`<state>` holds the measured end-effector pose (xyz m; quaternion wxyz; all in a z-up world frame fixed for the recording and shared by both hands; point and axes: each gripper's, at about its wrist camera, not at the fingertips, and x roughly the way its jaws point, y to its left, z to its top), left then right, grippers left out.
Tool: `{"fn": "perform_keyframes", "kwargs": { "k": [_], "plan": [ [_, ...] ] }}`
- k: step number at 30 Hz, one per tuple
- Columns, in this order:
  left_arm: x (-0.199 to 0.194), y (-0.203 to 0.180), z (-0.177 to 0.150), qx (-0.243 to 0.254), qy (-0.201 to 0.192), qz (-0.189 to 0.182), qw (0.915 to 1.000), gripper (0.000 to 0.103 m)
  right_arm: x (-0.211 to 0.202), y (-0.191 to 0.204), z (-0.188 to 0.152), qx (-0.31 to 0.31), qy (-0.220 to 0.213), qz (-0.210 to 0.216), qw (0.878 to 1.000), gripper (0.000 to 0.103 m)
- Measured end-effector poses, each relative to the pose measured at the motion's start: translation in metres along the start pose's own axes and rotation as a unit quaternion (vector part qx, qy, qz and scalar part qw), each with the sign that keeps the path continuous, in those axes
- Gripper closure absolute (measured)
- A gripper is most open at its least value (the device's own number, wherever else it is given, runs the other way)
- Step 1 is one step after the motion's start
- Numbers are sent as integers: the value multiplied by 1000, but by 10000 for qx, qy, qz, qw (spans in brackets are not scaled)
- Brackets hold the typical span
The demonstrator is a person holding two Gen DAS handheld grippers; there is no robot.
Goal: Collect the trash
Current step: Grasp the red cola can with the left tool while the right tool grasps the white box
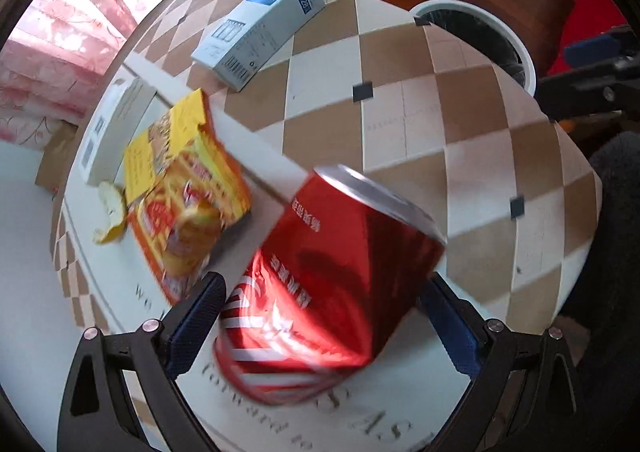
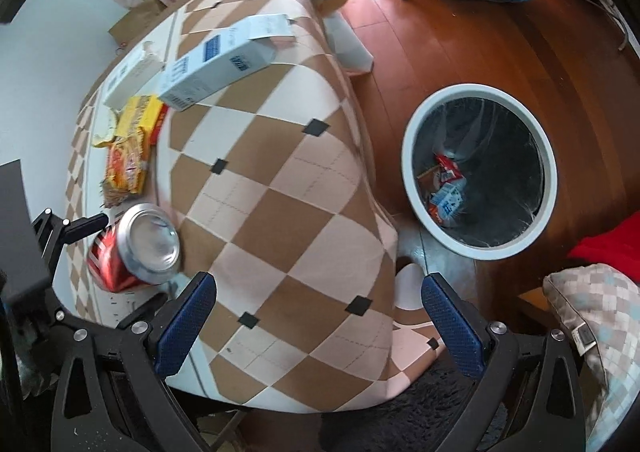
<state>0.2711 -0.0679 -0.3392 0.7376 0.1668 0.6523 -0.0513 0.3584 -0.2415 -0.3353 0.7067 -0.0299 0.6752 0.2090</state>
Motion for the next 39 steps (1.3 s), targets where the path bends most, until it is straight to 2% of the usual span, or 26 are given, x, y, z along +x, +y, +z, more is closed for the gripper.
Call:
{"fn": "perform_keyframes", "kwargs": {
  "k": [3, 5, 6, 7, 9, 10, 12, 14, 15, 17, 20, 21, 24, 27, 28, 29, 32, 35, 39],
  "plan": [
    [-2, 7, 3, -370, -187, -170, 9990, 26, -1, -4, 3, -1, 0, -34, 10000, 0],
    [-4, 16, 1, -812, -244, -285, 9960, 32, -2, -1, 8, -64, -3, -75, 10000, 0],
    [-5, 20, -2, -1072, -269, -309, 9934, 47, -4, 1, 12, -132, 3, -61, 9999, 0],
    [-5, 29, -5, -1446, -248, -277, 9888, 49, -5, 5, 17, -234, 9, -62, 9997, 0],
    [-7, 47, -17, -2245, -258, -382, 9734, 50, -8, 18, 30, -551, 23, -151, 9984, 0],
    [-9, 54, -25, -2645, -322, -409, 9630, 51, -9, 28, 41, -801, 32, -228, 9965, 0],
    [-16, 64, -39, -3195, -422, -208, 9464, 53, -8, 50, 63, -1343, 92, -406, 9901, 0],
    [-21, 75, -56, -3807, -550, -267, 9227, 54, -6, 72, 84, -1874, 91, -617, 9803, 0],
    [-23, 78, -62, -4001, -581, -293, 9141, 54, -2, 87, 96, -2237, 113, -777, 9715, 0],
    [-20, 84, -69, -4217, -588, -344, 9042, 55, 6, 108, 114, -2746, 190, -1005, 9561, 0],
    [-19, 89, -75, -4269, -609, -334, 9016, 57, 28, 137, 138, -3384, 386, -1283, 9314, 0],
    [-21, 86, -75, -4284, -608, -325, 9010, 57, 38, 148, 144, -3676, 425, -1452, 9176, 0],
    [-19, 88, -76, -4285, -594, -239, 9013, 57, 62, 167, 150, -4247, 595, -1713, 8870, 0],
    [-19, 89, -75, -4261, -575, -179, 9027, 57, 81, 175, 156, -4397, 730, -1820, 8765, 1],
    [-18, 90, -73, -4246, -574, -151, 9034, 57, 83, 176, 159, -4402, 732, -1837, 8759, 6],
    [-17, 91, -71, -4239, -574, -126, 9038, 57, 84, 176, 161, -4383, 777, -1787, 8774, 24],
    [-16, 93, -72, -4263, -587, -72, 9026, 58, 83, 177, 166, -4120, 901, -1436, 8953, 48],
    [-16, 95, -73, -4287, -590, 13, 9015, 58, 78, 170, 166, -3810, 1074, -1264, 9096, 57],
    [-18, 95, -77, -4320, -578, 109, 8999, 60, 66, 146, 151, -3040, 1346, -888, 9389, 61]
  ]
}}
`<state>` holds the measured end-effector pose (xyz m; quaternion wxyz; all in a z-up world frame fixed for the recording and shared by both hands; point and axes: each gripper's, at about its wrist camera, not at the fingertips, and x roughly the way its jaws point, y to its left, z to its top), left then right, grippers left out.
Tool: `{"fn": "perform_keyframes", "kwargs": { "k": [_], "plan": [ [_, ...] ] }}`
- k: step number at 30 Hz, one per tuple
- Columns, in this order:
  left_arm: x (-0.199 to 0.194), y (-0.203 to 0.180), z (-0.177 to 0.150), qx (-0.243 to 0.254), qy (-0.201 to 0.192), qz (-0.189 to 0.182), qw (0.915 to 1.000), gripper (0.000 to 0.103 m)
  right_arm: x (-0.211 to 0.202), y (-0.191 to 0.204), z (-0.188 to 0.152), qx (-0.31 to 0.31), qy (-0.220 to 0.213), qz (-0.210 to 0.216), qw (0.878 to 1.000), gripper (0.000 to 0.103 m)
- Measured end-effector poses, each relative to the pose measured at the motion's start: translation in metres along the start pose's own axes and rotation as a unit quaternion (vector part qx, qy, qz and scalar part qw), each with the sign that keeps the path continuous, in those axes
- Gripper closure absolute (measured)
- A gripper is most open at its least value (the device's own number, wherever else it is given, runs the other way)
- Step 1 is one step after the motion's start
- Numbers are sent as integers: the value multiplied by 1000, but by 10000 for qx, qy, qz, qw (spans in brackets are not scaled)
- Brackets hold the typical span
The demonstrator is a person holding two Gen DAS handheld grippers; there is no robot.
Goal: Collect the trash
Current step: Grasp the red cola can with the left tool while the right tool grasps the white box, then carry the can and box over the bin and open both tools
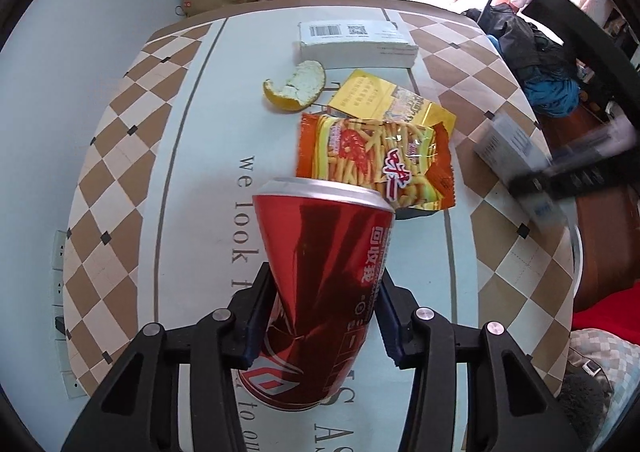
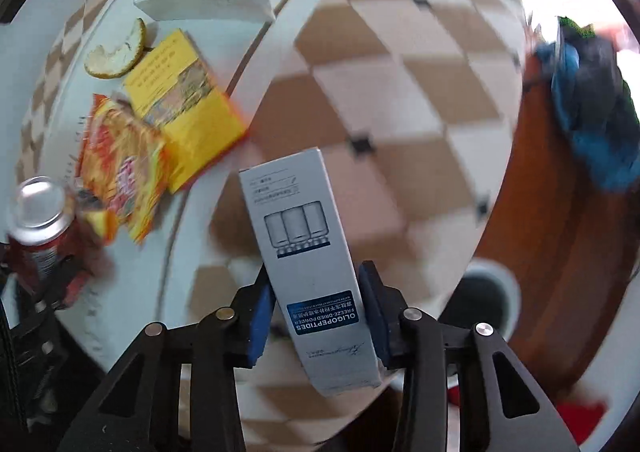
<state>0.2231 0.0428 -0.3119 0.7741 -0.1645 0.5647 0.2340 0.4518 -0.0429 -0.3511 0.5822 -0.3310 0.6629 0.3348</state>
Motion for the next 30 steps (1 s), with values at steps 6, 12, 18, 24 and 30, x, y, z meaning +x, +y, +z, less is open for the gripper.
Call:
{"fn": "perform_keyframes", "kwargs": {
  "k": [6, 12, 18, 24, 30],
  "plan": [
    [-5, 5, -6, -19, -34, 5, 10000, 61, 2, -6, -53, 821, -32, 642, 9946, 62],
    [0, 2, -6, 176, 16, 120, 9998, 61, 7, -2, -76, 1057, -313, 586, 9922, 52],
    [-5, 7, -12, 160, -109, 315, 9993, 64, 2, 8, -90, 1140, -682, 286, 9907, 62],
    [-48, 12, -17, -3, -553, 308, 9980, 64, -17, 41, -117, 1485, -1329, 500, 9787, 63],
    [-108, -5, -14, 89, -1159, 221, 9930, 64, -66, 44, -151, 1717, -2146, 743, 9586, 63]
  ]
}}
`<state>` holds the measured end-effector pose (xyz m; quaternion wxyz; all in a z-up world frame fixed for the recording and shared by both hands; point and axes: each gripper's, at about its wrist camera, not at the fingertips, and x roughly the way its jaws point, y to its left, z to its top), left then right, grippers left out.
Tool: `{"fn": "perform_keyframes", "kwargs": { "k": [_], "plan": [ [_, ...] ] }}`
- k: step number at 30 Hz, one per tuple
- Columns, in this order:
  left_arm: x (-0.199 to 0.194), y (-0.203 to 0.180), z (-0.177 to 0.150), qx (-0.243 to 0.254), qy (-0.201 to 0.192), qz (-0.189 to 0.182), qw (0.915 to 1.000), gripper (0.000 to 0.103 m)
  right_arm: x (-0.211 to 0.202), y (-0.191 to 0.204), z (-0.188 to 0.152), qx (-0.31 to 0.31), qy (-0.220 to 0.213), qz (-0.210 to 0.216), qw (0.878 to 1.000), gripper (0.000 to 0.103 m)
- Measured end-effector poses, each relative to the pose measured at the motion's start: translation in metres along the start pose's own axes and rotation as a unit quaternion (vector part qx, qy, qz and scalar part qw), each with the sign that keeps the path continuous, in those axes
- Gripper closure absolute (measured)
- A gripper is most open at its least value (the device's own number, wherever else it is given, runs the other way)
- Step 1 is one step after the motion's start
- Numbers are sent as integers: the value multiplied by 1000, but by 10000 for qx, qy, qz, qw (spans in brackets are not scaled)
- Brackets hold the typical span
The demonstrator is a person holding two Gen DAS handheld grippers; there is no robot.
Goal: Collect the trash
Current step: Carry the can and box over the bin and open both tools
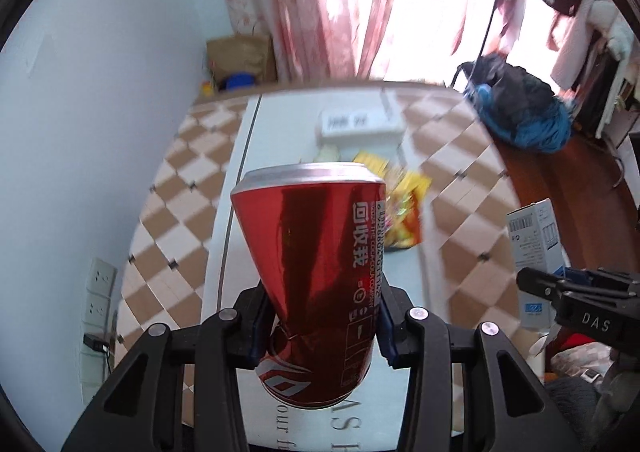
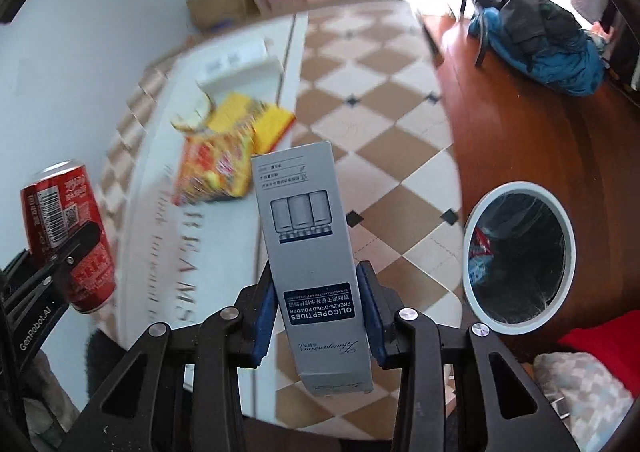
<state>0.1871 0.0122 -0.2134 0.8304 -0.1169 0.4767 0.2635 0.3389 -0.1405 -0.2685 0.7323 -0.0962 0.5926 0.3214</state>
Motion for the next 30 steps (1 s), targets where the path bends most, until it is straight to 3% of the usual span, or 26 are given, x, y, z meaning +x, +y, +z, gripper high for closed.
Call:
{"fn": "perform_keyframes", "kwargs": {
  "k": [8, 16, 23, 27, 30],
  "plan": [
    [-74, -55, 28, 330, -685, -487, 9959, 64, -107, -41, -14, 473, -1038, 437, 9925, 63],
    [-93, -151, 48, 819, -800, -1248, 9856, 64, -183, -127, -31, 1029, -1695, 283, 9797, 63],
    [-40, -257, 52, 1164, -70, -2003, 9728, 64, -181, -223, -54, 1728, -1608, -84, 9717, 63],
    [14, -308, 48, 1324, 655, -2257, 9629, 64, -145, -287, -70, 2208, -1223, -221, 9674, 63],
    [58, -337, 41, 1430, 1156, -2236, 9572, 64, -107, -329, -79, 2530, -848, -190, 9636, 64]
  ]
}}
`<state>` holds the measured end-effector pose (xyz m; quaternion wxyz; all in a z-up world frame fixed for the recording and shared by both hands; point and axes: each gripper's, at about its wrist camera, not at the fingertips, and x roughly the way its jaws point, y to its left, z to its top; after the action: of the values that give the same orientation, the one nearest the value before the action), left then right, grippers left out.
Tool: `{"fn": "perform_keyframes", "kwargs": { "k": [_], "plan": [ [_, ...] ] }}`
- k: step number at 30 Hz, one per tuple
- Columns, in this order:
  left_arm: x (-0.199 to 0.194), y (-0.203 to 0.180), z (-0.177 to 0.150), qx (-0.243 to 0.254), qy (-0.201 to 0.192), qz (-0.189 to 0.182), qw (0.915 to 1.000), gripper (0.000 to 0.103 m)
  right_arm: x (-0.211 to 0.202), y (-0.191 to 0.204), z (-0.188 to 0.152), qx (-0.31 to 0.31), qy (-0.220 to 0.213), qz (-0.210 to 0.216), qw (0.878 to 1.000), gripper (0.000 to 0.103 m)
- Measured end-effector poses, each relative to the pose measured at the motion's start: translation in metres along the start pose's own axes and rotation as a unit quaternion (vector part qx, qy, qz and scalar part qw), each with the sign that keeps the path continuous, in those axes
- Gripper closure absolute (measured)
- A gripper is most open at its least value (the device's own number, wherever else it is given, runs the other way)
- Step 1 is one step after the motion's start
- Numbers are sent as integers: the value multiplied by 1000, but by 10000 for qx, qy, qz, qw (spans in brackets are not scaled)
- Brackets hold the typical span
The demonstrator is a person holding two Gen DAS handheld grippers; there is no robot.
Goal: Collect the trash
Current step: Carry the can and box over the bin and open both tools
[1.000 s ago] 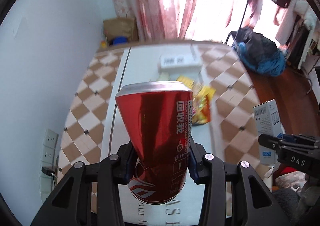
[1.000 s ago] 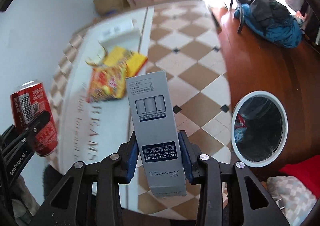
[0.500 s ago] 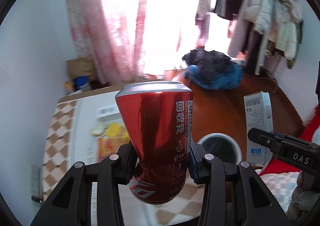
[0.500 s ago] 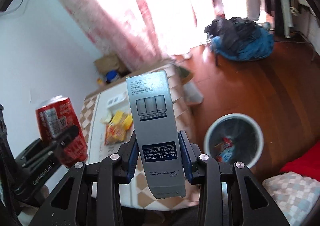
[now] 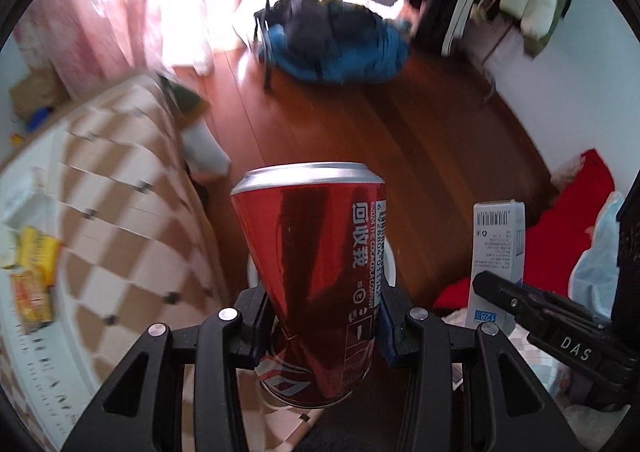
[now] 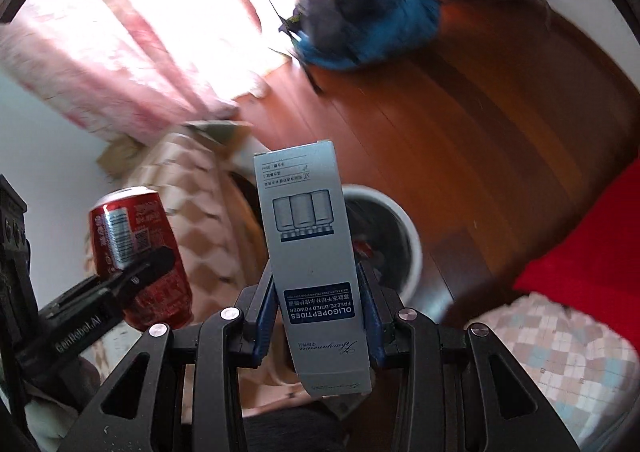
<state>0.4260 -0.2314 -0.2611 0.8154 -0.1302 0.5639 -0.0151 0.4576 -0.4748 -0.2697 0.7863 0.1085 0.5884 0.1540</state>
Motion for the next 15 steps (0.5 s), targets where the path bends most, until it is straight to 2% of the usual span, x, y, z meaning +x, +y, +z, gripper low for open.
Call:
{"fn": "perform_keyframes", "kwargs": {
  "k": [4, 9, 11, 12, 13, 15],
  "plan": [
    [61, 5, 7, -112, 670, -123, 9976, 64, 54, -36, 2, 367, 454, -5, 9983, 64],
    [107, 11, 11, -325, 1146, -48, 9929, 63, 121, -58, 9, 587, 916, -17, 9941, 64],
    [119, 16, 14, -439, 1239, -13, 9913, 49, 143, -63, 9, 604, 1060, -30, 9925, 63],
    [124, 18, 14, -490, 1272, 22, 9907, 34, 154, -63, 9, 598, 1117, -62, 9919, 63],
    [126, 20, 13, -540, 1279, 51, 9903, 28, 161, -63, 9, 594, 1196, -82, 9910, 63],
    [128, 22, 11, -578, 1300, 121, 9897, 26, 177, -63, 9, 622, 1349, -102, 9889, 62]
  ]
}}
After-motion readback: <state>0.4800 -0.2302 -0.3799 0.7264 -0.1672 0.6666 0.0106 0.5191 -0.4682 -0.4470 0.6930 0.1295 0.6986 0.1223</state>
